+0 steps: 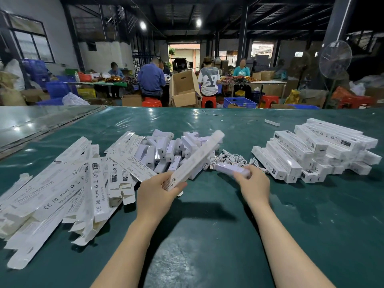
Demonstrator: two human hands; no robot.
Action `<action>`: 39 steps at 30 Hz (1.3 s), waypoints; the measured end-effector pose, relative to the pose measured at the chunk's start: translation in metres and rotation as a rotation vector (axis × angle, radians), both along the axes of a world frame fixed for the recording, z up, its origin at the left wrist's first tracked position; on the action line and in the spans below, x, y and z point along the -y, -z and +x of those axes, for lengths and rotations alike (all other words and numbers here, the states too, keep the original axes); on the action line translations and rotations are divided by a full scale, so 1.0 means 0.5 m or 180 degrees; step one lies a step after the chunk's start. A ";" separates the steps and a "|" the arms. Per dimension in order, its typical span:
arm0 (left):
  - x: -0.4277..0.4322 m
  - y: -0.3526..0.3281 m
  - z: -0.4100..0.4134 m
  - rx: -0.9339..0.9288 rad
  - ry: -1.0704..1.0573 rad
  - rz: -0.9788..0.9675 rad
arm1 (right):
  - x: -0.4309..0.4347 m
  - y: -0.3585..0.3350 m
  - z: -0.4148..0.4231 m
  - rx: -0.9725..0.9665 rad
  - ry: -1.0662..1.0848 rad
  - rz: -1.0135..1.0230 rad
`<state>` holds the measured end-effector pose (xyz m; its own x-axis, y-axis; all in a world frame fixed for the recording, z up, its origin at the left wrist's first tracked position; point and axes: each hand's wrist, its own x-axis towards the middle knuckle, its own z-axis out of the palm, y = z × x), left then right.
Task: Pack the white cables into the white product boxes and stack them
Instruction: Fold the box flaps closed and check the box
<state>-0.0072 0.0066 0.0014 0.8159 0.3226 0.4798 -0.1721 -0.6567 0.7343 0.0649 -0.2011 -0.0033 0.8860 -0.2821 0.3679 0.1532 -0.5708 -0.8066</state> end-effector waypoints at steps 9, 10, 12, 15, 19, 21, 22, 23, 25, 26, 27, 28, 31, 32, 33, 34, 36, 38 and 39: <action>-0.009 -0.010 0.006 -0.0779 0.0857 -0.0427 | 0.031 -0.045 0.005 0.0149 -0.1132 0.5510; -0.008 -0.011 0.005 -0.0907 0.0987 -0.0376 | 0.029 -0.046 0.005 0.0134 -0.1154 0.5551; -0.006 -0.011 0.005 -0.1054 0.1128 -0.0366 | 0.026 -0.049 0.001 0.0057 -0.1188 0.5457; -0.007 -0.012 0.005 -0.1063 0.1220 -0.0488 | 0.021 -0.051 0.001 -0.0020 -0.1241 0.5196; -0.009 -0.012 0.004 -0.1102 0.1302 -0.0497 | 0.013 -0.047 0.003 -0.0168 -0.1362 0.4763; -0.009 -0.013 0.003 -0.1103 0.1338 -0.0536 | 0.013 -0.047 0.003 -0.0200 -0.1449 0.4649; -0.009 -0.013 0.004 -0.1105 0.1336 -0.0551 | 0.013 -0.047 0.003 -0.0223 -0.1485 0.4618; -0.009 -0.013 0.005 -0.1111 0.1331 -0.0553 | 0.014 -0.047 0.003 -0.0250 -0.1508 0.4588; -0.008 -0.014 0.004 -0.1132 0.1330 -0.0540 | 0.015 -0.046 0.003 -0.0287 -0.1503 0.4517; -0.008 -0.015 0.004 -0.1138 0.1337 -0.0533 | 0.015 -0.046 0.003 -0.0295 -0.1501 0.4489; -0.009 -0.015 0.003 -0.1147 0.1345 -0.0525 | 0.015 -0.046 0.004 -0.0297 -0.1503 0.4472; -0.009 -0.015 0.003 -0.1157 0.1350 -0.0514 | 0.015 -0.046 0.004 -0.0300 -0.1507 0.4464; -0.007 -0.017 0.002 -0.1192 0.1382 -0.0424 | 0.016 -0.043 0.005 -0.0293 -0.1449 0.4478; -0.005 -0.017 0.001 -0.1188 0.1395 -0.0384 | 0.016 -0.042 0.006 -0.0293 -0.1396 0.4479; -0.004 -0.017 0.001 -0.1173 0.1399 -0.0342 | 0.017 -0.041 0.007 -0.0291 -0.1337 0.4472; -0.003 -0.017 0.000 -0.1154 0.1391 -0.0307 | 0.017 -0.040 0.008 -0.0284 -0.1291 0.4466; -0.002 -0.016 0.000 -0.1125 0.1369 -0.0282 | 0.018 -0.039 0.009 -0.0242 -0.1285 0.4465; -0.003 -0.014 0.001 -0.1117 0.1340 -0.0287 | 0.020 -0.038 0.012 -0.0157 -0.1382 0.4515; -0.004 -0.014 0.001 -0.1118 0.1328 -0.0287 | 0.021 -0.039 0.012 -0.0101 -0.1471 0.4532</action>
<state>-0.0065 0.0084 0.0084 0.9894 -0.0351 0.1412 -0.1389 -0.5170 0.8446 0.0709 -0.2118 0.0159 0.9969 -0.0782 0.0126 0.0683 0.7679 -0.6369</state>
